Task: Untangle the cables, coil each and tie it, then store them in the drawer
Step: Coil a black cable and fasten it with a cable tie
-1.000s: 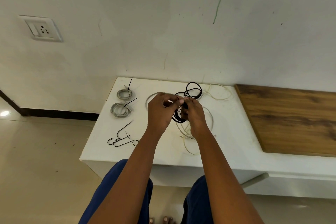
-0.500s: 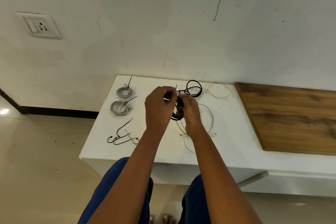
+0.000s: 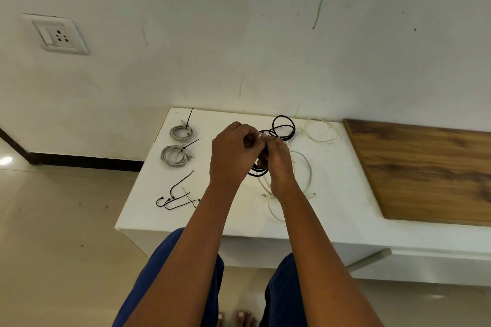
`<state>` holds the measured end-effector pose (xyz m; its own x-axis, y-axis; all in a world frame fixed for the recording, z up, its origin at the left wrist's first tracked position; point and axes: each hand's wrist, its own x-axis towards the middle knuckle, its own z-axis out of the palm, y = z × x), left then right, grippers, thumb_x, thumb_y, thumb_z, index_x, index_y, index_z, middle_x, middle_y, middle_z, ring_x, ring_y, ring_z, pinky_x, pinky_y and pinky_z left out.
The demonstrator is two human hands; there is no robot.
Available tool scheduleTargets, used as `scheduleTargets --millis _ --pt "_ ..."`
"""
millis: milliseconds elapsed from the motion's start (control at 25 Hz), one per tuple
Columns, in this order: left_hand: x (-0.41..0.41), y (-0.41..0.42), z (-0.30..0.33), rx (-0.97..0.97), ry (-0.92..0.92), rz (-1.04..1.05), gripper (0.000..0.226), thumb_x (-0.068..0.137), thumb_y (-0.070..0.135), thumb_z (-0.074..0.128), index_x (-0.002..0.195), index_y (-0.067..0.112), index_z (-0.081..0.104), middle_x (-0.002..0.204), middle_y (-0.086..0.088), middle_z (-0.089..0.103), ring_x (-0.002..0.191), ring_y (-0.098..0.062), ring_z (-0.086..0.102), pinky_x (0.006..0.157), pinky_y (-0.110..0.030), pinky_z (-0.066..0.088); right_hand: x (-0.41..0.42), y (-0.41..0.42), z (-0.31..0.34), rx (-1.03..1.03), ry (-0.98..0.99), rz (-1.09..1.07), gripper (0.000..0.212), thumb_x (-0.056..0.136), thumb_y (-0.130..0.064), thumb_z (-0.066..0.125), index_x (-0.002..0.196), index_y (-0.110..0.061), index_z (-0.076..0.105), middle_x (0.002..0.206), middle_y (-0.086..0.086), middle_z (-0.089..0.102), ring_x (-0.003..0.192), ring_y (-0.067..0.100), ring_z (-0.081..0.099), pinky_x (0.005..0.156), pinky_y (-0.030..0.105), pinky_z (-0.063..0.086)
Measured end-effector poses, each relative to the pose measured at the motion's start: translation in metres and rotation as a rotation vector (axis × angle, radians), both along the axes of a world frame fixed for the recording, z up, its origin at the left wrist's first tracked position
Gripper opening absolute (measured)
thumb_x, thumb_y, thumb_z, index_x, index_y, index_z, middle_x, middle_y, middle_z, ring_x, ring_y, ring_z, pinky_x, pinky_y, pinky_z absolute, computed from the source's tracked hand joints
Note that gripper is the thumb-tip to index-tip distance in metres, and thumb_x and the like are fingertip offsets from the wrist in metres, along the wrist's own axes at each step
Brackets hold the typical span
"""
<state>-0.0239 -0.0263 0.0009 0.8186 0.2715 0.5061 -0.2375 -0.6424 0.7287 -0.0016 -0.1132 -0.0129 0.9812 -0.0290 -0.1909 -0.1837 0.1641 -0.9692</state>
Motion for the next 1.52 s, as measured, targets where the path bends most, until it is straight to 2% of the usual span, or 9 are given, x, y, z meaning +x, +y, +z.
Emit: scheduleTargets --millis 320,480,560,720,920,1040,1160,1280,1520 --pt "0.003 0.001 -0.002 -0.001 -0.003 0.0 0.004 0.076 0.005 0.069 0.078 0.006 0.072 0.075 -0.005 0.066 0.064 -0.009 0.053 0.065 -0.015 0.041 -0.001 -0.001 0.0 -0.031 -0.019 0.007 0.015 0.096 -0.019 0.046 0.089 -0.007 0.052 0.057 -0.001 0.041 0.047 0.006 0.035 0.043 0.016 0.03" --pt "0.004 0.002 -0.004 -0.019 -0.017 0.007 0.005 0.078 0.006 0.069 0.082 0.006 0.073 0.078 -0.005 0.069 0.069 -0.012 0.059 0.069 -0.017 0.043 -0.003 0.0 0.0 -0.058 -0.042 0.014 0.013 0.096 -0.019 0.047 0.085 -0.015 0.053 0.058 -0.002 0.043 0.046 0.004 0.036 0.045 0.016 0.03" --pt "0.005 0.002 -0.004 -0.123 0.01 -0.007 0.006 0.08 0.007 0.068 0.083 0.008 0.073 0.081 -0.002 0.07 0.073 -0.011 0.062 0.072 -0.017 0.047 -0.003 0.0 0.001 -0.053 -0.058 0.022 0.01 0.096 -0.019 0.047 0.088 -0.016 0.053 0.061 -0.002 0.045 0.045 0.003 0.035 0.046 0.017 0.029" --pt "0.007 0.002 -0.002 -0.389 0.147 -0.037 0.012 0.08 0.015 0.072 0.092 0.017 0.073 0.077 0.007 0.068 0.072 0.003 0.061 0.069 -0.002 0.042 -0.004 -0.004 0.003 -0.034 -0.113 0.07 0.009 0.096 -0.016 0.046 0.099 -0.014 0.054 0.057 -0.009 0.046 0.04 0.001 0.035 0.043 0.012 0.03" --pt "0.007 0.013 0.0 -0.794 0.347 -0.169 0.016 0.079 0.014 0.073 0.095 0.013 0.073 0.09 -0.007 0.073 0.09 -0.019 0.068 0.087 -0.024 0.052 -0.004 -0.009 0.003 -0.077 -0.174 0.173 0.011 0.097 -0.015 0.046 0.102 -0.012 0.056 0.045 -0.017 0.048 0.041 -0.001 0.042 0.045 0.007 0.033" --pt "0.006 0.017 0.002 -0.967 0.427 -0.22 0.009 0.078 0.008 0.072 0.087 0.01 0.074 0.081 -0.004 0.072 0.077 -0.013 0.068 0.07 -0.015 0.053 -0.002 -0.012 0.002 -0.097 -0.193 0.233 0.011 0.096 -0.012 0.048 0.099 -0.011 0.058 0.045 -0.015 0.052 0.041 -0.002 0.045 0.046 0.005 0.035" --pt "0.006 0.02 0.004 -0.973 0.486 -0.17 0.005 0.079 0.011 0.072 0.079 0.016 0.072 0.068 0.007 0.067 0.063 -0.006 0.059 0.063 -0.013 0.047 -0.001 -0.012 -0.001 -0.11 -0.197 0.277 0.011 0.095 -0.012 0.048 0.091 -0.016 0.057 0.05 -0.015 0.056 0.043 -0.003 0.049 0.048 0.005 0.036" --pt "0.006 0.021 0.003 -0.934 0.502 -0.18 0.006 0.081 0.016 0.071 0.079 0.021 0.07 0.067 0.012 0.065 0.069 -0.005 0.056 0.068 -0.018 0.043 0.0 -0.011 -0.001 -0.097 -0.185 0.257 0.014 0.094 -0.013 0.046 0.086 -0.016 0.057 0.061 -0.011 0.056 0.047 -0.003 0.048 0.048 0.006 0.037" --pt "0.009 0.017 0.001 -0.84 0.362 -0.196 0.01 0.085 0.014 0.067 0.081 0.023 0.067 0.079 0.005 0.067 0.074 -0.005 0.059 0.072 -0.019 0.045 0.002 -0.011 0.0 -0.142 -0.153 0.215 0.012 0.09 -0.013 0.049 0.081 -0.02 0.055 0.073 -0.003 0.056 0.055 -0.001 0.048 0.051 0.01 0.037"
